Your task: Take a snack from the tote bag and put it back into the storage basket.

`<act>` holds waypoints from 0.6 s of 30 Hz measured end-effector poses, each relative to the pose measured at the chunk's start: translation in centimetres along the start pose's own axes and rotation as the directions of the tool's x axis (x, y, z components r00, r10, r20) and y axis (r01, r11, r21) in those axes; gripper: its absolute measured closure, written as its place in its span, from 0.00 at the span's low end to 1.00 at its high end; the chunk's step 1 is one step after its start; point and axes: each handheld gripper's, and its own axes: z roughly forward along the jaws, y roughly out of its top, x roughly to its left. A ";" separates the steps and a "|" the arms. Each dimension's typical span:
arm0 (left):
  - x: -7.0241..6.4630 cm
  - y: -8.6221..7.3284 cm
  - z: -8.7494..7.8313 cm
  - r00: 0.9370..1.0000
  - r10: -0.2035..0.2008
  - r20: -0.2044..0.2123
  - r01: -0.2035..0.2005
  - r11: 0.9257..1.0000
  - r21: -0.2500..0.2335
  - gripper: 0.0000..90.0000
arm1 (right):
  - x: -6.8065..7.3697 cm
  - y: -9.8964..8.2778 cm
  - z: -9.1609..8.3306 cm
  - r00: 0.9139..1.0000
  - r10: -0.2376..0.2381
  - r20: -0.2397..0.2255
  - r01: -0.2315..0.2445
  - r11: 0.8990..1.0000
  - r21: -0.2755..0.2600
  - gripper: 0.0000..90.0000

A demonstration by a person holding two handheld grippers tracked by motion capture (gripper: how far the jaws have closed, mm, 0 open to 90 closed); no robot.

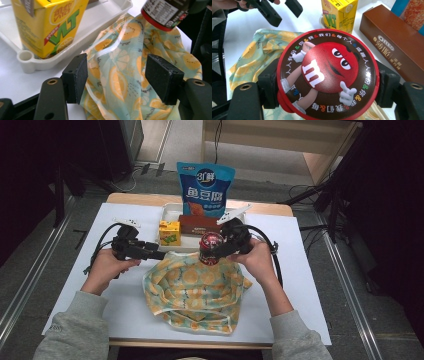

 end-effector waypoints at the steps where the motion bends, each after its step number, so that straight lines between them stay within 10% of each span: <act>1: -0.1 0.0 0.0 1.000 0.002 -0.001 -0.002 1.000 -0.002 0.39 | -0.1 0.0 -0.1 1.000 0.001 0.000 -0.001 1.000 0.001 0.29; 18: -0.8 -0.5 -0.8 1.000 0.009 -0.015 -0.009 1.000 -0.011 0.39 | -2.3 0.5 -0.6 0.999 0.013 0.031 -0.012 1.000 -0.019 0.29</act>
